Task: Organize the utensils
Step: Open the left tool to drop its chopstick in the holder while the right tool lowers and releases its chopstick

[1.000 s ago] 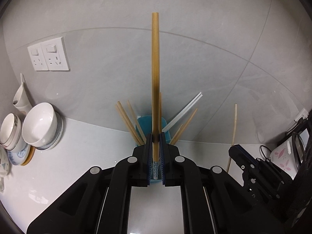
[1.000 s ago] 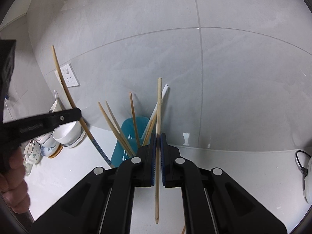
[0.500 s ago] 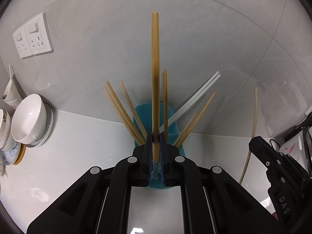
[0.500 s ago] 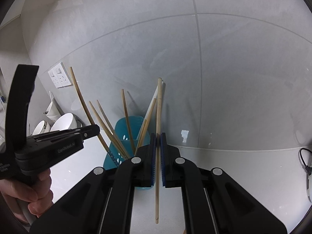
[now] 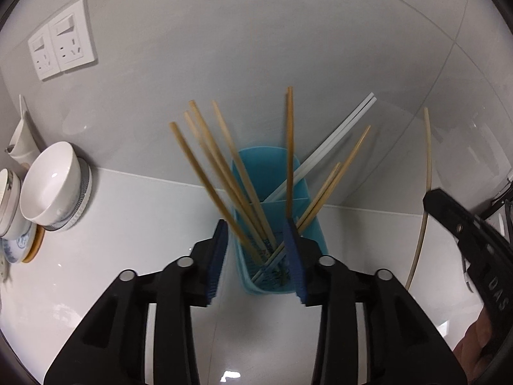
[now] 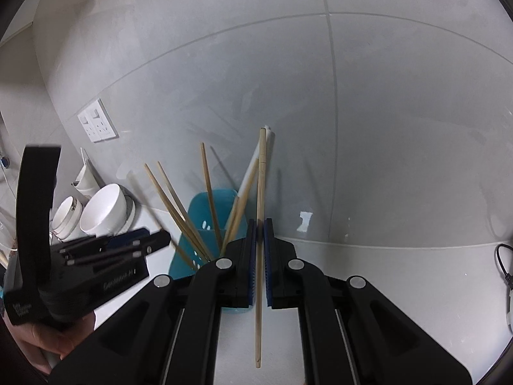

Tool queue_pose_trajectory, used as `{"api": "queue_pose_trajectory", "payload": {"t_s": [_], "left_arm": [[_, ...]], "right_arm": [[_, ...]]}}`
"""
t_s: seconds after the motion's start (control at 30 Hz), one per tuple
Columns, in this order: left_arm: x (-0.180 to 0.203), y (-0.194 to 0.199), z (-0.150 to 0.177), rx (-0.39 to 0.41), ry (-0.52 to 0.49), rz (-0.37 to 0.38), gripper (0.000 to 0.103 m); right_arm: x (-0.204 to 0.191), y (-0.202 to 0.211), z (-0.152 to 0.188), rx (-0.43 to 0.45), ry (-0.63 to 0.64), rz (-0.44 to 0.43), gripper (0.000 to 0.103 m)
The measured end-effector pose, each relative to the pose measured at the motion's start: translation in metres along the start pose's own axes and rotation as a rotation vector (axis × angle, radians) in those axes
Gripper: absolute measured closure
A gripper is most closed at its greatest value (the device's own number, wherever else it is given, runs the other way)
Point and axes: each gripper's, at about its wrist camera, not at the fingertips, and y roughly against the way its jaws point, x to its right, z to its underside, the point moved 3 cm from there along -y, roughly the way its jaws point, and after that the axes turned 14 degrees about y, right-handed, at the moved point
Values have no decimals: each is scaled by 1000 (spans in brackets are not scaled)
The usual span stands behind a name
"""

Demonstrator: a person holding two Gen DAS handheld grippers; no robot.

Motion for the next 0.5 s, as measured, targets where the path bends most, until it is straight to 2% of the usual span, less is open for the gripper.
{"api": "queue_pose_trajectory", "payload": {"t_s": [0.13,0.2,0.33,0.4,0.5], "left_arm": [[-13,4,5,6,2,-14,47],[-20,6,6,7,8,-18,37],[-31,10,10,17,11,-26,26],[-38,11,11,19,17,-31,17],[-48,12,12,23,28,-32,12]], "right_arm": [[-5,3,-10,69,-7,-25,99],[-9,4,-15,105,-6,-32,99],[-16,-1,-25,151,-2,-62,99],[-21,-5,-29,167,4,-72,99],[-26,-15,-34,183,7,-79,99]]}}
